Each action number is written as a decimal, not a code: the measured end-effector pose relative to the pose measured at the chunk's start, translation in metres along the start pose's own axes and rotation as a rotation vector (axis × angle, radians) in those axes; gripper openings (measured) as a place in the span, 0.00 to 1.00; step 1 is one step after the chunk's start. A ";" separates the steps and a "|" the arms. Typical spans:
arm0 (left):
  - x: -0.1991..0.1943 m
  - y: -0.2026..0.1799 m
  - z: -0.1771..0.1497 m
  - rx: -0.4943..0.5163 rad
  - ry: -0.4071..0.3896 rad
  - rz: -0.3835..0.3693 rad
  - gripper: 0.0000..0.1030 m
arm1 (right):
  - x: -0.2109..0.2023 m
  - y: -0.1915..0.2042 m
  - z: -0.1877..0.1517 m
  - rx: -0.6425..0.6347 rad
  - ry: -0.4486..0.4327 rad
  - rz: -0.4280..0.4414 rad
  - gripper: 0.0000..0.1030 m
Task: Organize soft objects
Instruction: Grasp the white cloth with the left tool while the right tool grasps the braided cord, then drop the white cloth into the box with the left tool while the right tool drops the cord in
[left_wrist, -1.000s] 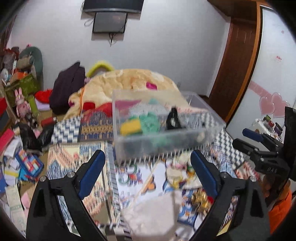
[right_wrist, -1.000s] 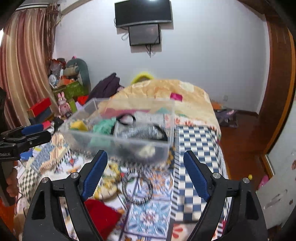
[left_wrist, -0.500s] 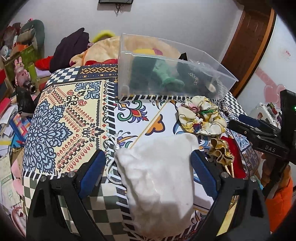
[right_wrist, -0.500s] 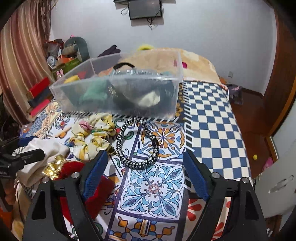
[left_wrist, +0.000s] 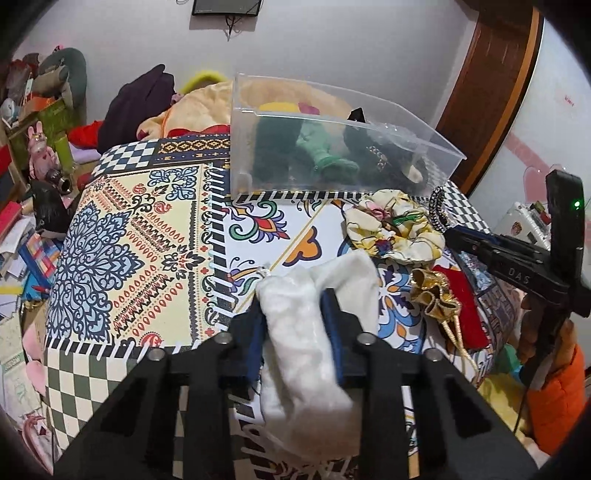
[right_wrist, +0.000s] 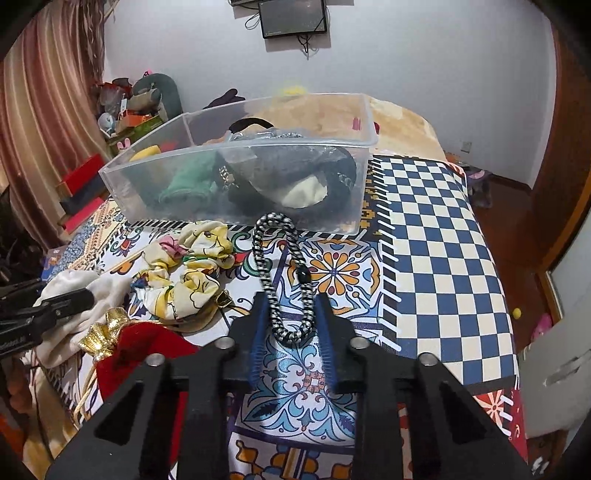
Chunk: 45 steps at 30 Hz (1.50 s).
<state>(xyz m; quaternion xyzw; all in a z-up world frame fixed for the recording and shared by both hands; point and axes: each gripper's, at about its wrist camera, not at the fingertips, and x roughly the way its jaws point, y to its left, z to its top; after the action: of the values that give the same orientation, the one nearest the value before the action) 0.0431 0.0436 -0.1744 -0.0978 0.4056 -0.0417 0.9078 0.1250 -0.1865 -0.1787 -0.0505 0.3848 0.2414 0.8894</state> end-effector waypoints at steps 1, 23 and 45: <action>-0.002 -0.001 0.001 0.005 -0.007 0.005 0.22 | -0.001 0.000 0.000 -0.001 0.001 -0.001 0.17; -0.043 -0.016 0.092 0.033 -0.282 0.004 0.19 | -0.061 0.009 0.046 -0.003 -0.210 0.008 0.15; 0.014 -0.035 0.164 0.019 -0.291 0.009 0.19 | -0.009 0.016 0.099 0.049 -0.225 0.086 0.15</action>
<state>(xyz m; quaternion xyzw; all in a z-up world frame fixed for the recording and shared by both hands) 0.1752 0.0312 -0.0706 -0.0922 0.2699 -0.0268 0.9581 0.1772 -0.1484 -0.1013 0.0152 0.2902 0.2738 0.9168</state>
